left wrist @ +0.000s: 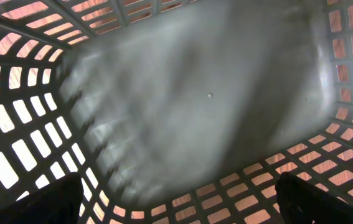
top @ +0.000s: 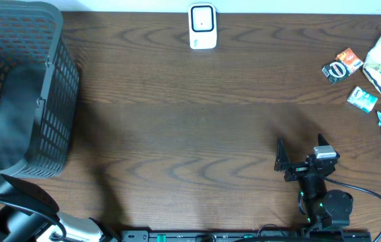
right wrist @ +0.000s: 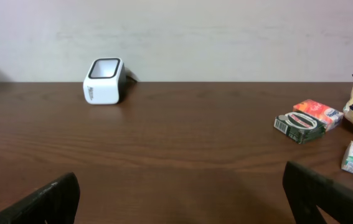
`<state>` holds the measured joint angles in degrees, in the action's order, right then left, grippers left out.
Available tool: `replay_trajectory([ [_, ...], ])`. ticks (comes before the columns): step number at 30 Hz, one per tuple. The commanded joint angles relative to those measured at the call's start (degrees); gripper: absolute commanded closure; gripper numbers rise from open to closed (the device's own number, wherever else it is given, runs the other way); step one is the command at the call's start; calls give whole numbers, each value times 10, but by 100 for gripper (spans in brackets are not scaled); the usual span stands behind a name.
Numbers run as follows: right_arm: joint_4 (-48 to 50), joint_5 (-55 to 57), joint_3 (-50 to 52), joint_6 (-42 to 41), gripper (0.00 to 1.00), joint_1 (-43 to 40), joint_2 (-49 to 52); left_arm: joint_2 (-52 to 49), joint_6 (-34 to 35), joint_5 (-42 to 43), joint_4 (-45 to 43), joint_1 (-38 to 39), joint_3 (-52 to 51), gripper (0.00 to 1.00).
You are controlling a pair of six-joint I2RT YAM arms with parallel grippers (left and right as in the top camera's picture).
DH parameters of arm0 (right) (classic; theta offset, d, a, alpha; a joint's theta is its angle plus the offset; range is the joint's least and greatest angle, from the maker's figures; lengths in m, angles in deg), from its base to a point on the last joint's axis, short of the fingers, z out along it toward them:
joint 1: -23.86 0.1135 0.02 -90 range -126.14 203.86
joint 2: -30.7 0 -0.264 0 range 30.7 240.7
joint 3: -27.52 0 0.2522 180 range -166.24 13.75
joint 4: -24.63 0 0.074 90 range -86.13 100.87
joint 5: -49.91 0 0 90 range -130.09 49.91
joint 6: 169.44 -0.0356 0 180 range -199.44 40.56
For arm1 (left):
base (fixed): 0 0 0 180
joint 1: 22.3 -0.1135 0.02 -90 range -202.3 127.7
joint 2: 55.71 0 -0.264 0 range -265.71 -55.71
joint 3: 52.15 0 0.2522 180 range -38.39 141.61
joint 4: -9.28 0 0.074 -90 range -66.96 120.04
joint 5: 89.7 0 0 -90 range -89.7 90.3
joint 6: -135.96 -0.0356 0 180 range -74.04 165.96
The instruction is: Scan the item barcode
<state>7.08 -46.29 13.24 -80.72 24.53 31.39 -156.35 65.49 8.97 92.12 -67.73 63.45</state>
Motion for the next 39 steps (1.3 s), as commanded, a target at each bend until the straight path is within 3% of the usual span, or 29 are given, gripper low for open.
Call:
replay_trajectory([
  [1,-1,2,2,-3,1,5,-4,-3,3,-2,3,-2,-1,2],
  [22,-1,2,2,-3,1,5,-4,-4,3,-2,3,-1,-1,2],
  [34,-1,2,2,-3,1,5,-4,140,-6,-7,23,2,-1,2],
  [39,-1,2,2,-3,1,5,-4,186,-6,-8,46,60,-1,2],
])
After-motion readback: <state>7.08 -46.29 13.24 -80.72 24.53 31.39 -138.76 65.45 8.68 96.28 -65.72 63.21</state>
